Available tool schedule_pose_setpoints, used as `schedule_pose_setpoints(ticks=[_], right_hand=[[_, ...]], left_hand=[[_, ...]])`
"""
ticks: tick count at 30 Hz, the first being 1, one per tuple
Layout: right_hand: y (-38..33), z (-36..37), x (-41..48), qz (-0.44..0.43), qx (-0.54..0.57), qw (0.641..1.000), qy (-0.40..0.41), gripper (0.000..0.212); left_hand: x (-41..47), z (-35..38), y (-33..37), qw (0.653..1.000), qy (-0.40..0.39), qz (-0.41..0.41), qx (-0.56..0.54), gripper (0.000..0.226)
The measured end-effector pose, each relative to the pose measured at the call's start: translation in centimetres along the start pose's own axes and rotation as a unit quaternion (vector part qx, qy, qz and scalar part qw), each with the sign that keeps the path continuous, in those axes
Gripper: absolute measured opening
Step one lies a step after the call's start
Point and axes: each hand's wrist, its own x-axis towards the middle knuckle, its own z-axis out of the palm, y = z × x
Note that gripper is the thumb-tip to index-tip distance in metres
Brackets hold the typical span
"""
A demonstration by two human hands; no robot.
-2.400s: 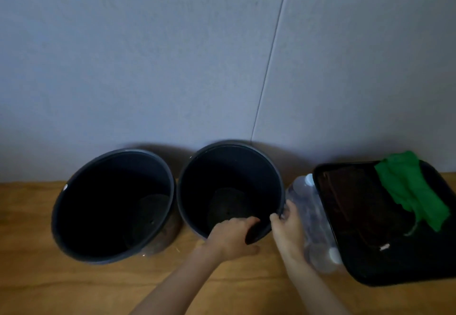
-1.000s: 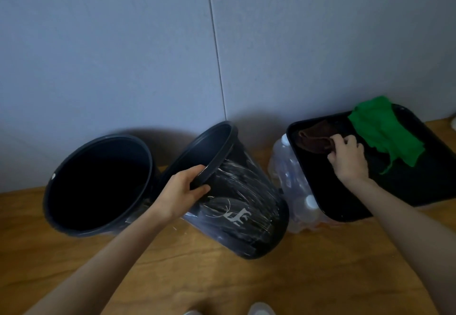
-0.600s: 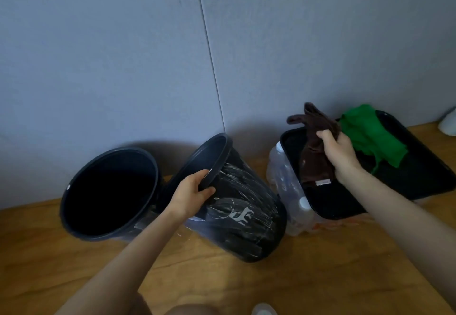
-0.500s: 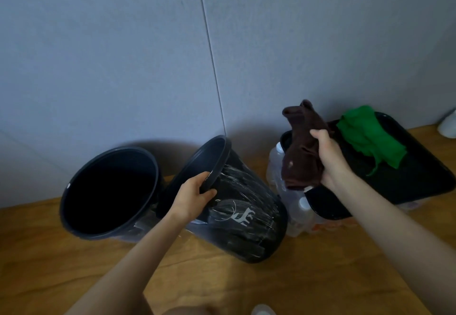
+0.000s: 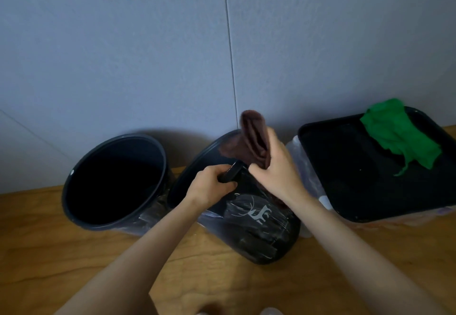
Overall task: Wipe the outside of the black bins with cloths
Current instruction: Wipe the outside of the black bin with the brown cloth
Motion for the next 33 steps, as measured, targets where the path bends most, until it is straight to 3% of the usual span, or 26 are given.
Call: schedule_pose_setpoints(ticks=[3, 5, 10, 13, 16, 20, 24, 29, 33], right_hand=[[0.6, 0.6, -1.1, -0.084, -0.155, 0.983, -0.05, 0.073], [0.2, 0.6, -2.3, -0.111, -0.168, 0.978, -0.062, 0.077], [-0.9, 0.3, -3.4, -0.124, -0.193, 0.97, -0.086, 0.096], [-1.0, 0.2, -3.2, -0.151, -0.229, 0.956, -0.104, 0.11], [-0.1, 0.3, -2.8, -0.204, -0.304, 0.925, -0.103, 0.088], [1.3, -0.1, -0.5, -0.078, -0.314, 0.943, -0.075, 0.068], [1.7, -0.2, -0.1, -0.013, -0.272, 0.96, -0.06, 0.069], [-0.9, 1.8, -4.5, -0.135, -0.227, 0.957, -0.117, 0.069], [0.1, 2.7, -3.4, -0.126, -0.232, 0.96, -0.095, 0.065]], left_hand=[[0.2, 0.4, 0.3, 1.0, -0.013, 0.007, -0.002, 0.018], [0.4, 0.3, 0.4, 1.0, -0.013, 0.02, -0.006, 0.004], [0.5, 0.1, 0.3, 0.999, -0.021, 0.048, -0.004, 0.006], [0.5, -0.1, 0.3, 0.996, -0.022, 0.082, 0.005, 0.024], [0.5, -0.3, 0.4, 0.997, -0.014, 0.08, -0.01, 0.03], [0.6, -0.3, 0.3, 0.999, -0.042, 0.0, -0.012, 0.008], [0.6, -0.5, 0.3, 0.998, -0.058, 0.001, -0.013, 0.018], [0.8, -1.3, -0.5, 0.999, -0.044, 0.01, -0.005, 0.007], [0.4, -2.1, -0.9, 0.998, -0.049, 0.001, -0.04, 0.005]])
